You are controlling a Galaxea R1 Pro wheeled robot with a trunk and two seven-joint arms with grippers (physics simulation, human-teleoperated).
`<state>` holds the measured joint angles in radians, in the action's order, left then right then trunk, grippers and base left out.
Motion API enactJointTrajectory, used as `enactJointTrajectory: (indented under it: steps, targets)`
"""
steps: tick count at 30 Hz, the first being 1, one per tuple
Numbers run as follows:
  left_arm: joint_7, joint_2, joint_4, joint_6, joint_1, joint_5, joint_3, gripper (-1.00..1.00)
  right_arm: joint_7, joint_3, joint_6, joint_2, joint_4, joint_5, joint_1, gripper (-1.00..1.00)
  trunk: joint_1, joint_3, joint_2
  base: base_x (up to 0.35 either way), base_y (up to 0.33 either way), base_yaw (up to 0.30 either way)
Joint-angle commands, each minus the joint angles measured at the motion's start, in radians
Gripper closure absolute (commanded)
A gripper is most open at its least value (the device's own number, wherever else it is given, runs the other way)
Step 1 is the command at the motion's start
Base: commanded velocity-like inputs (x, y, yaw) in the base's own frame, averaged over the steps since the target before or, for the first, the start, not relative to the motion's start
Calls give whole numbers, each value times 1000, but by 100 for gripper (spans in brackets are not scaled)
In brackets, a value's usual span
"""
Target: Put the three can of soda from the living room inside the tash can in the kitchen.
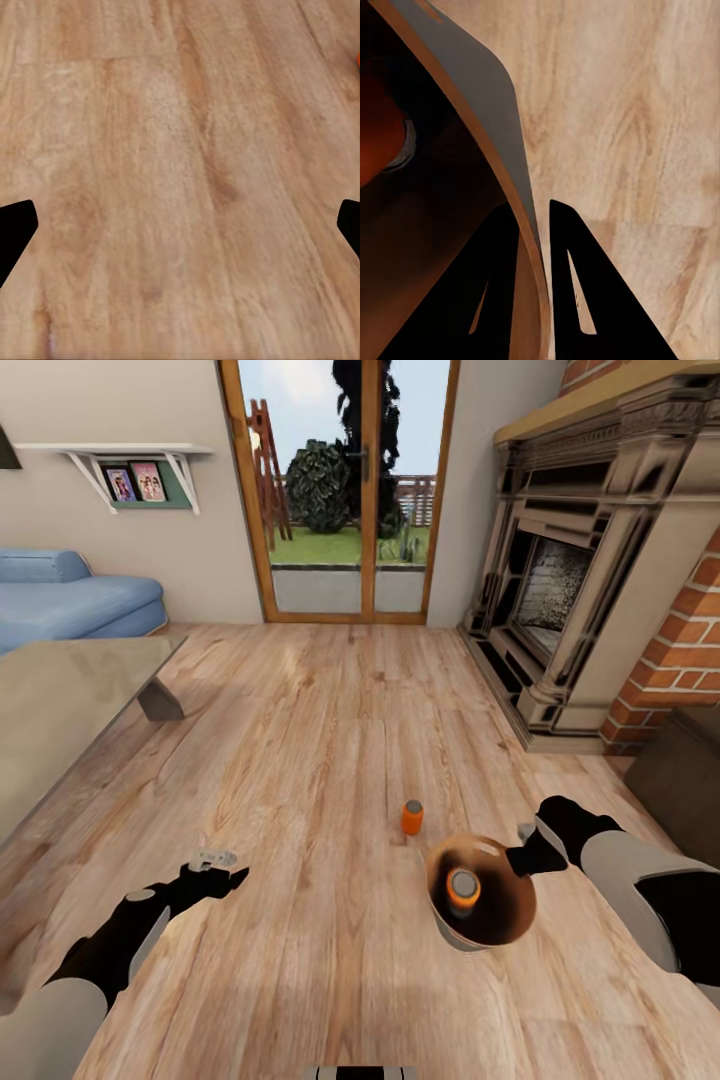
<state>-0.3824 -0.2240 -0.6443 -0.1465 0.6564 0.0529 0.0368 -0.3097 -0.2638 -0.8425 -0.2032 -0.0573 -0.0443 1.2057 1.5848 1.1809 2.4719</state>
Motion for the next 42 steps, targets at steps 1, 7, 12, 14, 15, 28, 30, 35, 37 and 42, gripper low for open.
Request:
enactJointTrajectory:
  steps: [1, 7, 12, 14, 15, 28, 30, 35, 37, 42]
  targets:
    - [1, 0, 1, 1, -1, 0, 0, -100, -7, 14, -2, 0, 0, 16, 0, 100, 0, 0, 0, 192, -88, 0]
    - [3, 0, 3, 2, -3, 1, 0, -100, -6, 13, -3, 4, -1, 17, 0, 100, 0, 0, 0, 245, -123, -32]
    - [3, 0, 3, 2, -3, 1, 0, -100, -6, 15, -3, 1, -1, 16, 0, 100, 0, 0, 0, 276, -143, -186]
    - [3, 0, 3, 2, -4, 1, 0, -100, -6, 15, -3, 0, -1, 16, 0, 100, 0, 0, 0, 281, -147, -225]
    - [3, 0, 3, 2, -4, 1, 0, -100, -6, 16, -3, -1, -1, 16, 0, 100, 0, 0, 0, 282, -157, -235]
    - [4, 0, 3, 2, -4, 0, 0, -100, -6, 15, -2, -9, -1, 17, -4, 100, 0, 0, 0, 269, -202, -229]
    - [4, 0, 5, 2, -4, 0, 0, -100, -7, 15, -2, -9, -1, 17, -5, 100, 0, 0, 0, 259, -221, -161]
    - [2, 0, 6, 0, -4, 2, 0, -100, -8, 14, -1, -8, -1, 17, -6, 100, 0, 0, 0, 204, -117, -86]
    - [1, 0, 6, 0, -4, 2, 0, -100, -8, 14, -1, -7, -1, 18, -6, 100, 0, 0, 0, 128, -15, -14]
    - [2, 0, 6, -1, -4, 1, 0, -100, -8, 14, -1, -8, -1, 18, -6, 100, 0, 0, 0, 253, -4, -4]
